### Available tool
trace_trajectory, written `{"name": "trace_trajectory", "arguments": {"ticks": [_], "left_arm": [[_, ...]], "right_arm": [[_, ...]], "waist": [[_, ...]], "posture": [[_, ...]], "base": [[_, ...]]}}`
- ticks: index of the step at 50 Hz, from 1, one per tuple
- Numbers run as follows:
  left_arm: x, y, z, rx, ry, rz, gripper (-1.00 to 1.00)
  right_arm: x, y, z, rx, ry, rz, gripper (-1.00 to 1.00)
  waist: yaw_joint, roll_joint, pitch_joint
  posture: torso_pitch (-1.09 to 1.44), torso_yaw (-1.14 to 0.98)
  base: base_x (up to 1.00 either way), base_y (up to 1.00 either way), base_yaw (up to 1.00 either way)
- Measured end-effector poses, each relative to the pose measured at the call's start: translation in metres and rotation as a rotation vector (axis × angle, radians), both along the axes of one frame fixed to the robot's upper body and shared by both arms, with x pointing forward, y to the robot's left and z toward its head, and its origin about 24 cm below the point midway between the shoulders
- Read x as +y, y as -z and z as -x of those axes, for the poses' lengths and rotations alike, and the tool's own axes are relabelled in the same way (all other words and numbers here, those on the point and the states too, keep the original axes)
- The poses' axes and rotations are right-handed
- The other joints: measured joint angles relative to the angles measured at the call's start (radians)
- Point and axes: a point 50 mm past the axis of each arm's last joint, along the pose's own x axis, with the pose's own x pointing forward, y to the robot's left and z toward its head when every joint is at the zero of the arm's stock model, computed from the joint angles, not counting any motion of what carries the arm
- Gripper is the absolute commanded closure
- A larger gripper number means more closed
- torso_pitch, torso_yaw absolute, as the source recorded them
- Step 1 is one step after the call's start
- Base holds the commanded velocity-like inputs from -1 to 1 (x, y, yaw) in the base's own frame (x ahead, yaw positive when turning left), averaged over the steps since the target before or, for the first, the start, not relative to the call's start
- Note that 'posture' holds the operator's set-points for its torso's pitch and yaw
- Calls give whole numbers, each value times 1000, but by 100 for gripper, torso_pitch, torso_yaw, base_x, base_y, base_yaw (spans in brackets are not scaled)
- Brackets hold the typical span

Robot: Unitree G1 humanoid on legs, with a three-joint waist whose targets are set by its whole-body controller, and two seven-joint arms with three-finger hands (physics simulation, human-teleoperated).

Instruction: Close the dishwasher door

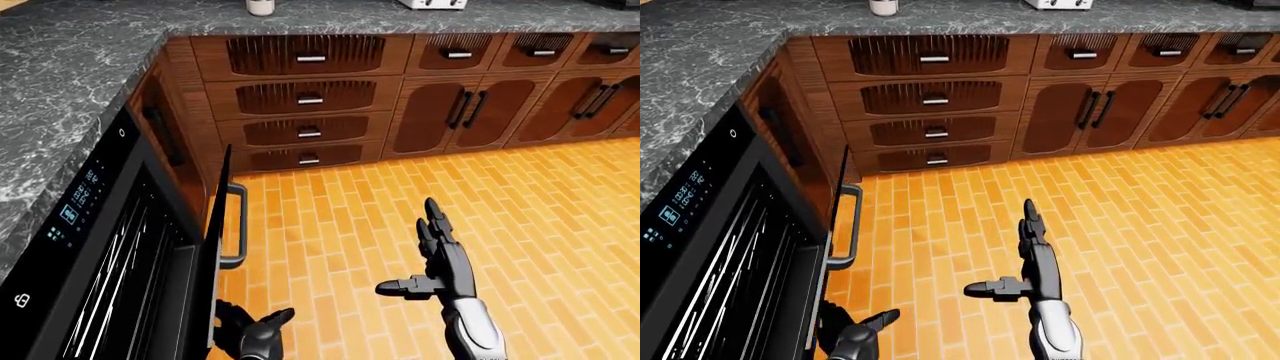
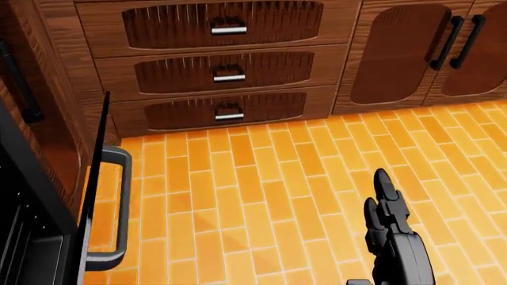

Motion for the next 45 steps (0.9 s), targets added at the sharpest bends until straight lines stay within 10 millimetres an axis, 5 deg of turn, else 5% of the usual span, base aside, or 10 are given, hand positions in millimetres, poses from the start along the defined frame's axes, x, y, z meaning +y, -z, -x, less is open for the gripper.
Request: {"name": "trace_trajectory", "arguments": {"ticks": [45], "left_arm": [[49, -8, 7, -3, -234, -169, -100]], "right_arm": [[-2, 0, 0, -1, 4, -4, -100]], "waist": [[9, -2, -5]], "posture": [[0, 0]], "base": [[0, 0, 0]]}}
